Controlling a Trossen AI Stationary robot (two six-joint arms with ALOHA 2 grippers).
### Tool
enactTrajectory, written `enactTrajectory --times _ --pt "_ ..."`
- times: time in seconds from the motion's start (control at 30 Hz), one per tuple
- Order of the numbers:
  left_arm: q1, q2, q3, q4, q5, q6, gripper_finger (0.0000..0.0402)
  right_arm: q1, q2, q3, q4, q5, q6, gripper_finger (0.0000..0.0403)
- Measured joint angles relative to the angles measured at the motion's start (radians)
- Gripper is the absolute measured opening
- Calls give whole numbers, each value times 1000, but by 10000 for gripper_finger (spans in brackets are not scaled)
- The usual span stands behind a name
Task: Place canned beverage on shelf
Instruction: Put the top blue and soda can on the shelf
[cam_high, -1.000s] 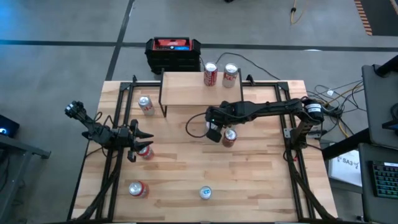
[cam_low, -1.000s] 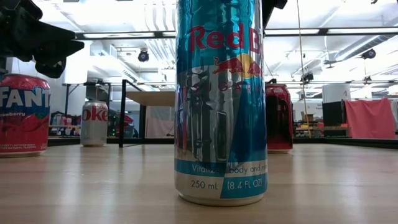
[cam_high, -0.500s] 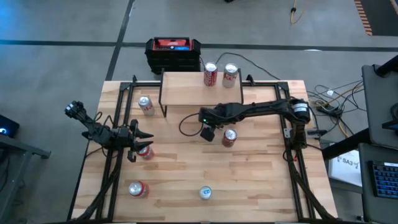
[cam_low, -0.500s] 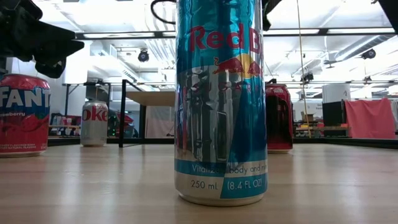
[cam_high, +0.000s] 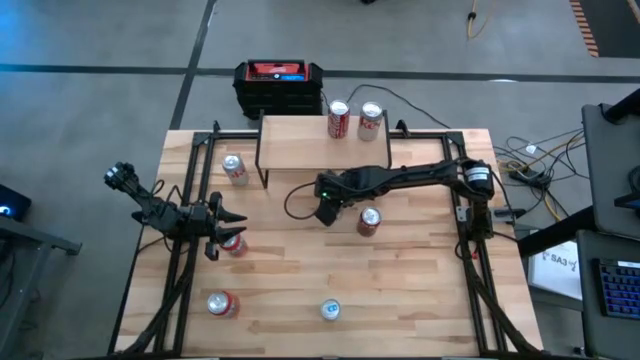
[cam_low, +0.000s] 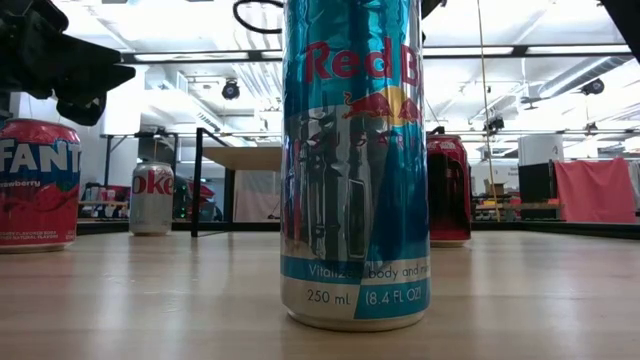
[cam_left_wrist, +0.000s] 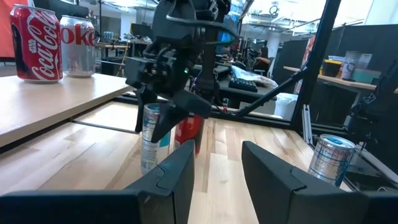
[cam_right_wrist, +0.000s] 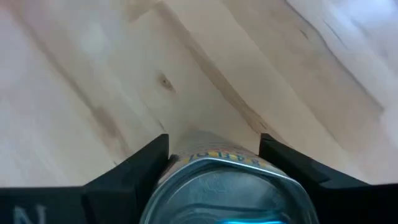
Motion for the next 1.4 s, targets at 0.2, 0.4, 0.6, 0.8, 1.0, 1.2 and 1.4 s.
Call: enactTrajectory --times 0.2,0.4,0.6,0.8,1.0,1.2,1.4 --pt "0 0 0 0 0 0 118 -2 0 0 -41 81 401 206" --pt "0 0 0 0 0 0 118 8 0 0 -44 92 462 206" --pt "0 0 0 0 0 0 118 33 0 0 -41 127 353 206" --pt "0 0 0 0 0 0 118 64 -2 63 -131 253 367 206" --pt "0 0 0 0 0 0 118 75 0 110 -189 282 369 206" --pt "0 0 0 -1 0 0 118 75 1 84 -174 254 426 206" --pt "0 0 0 0 0 0 118 75 2 83 -173 254 597 206"
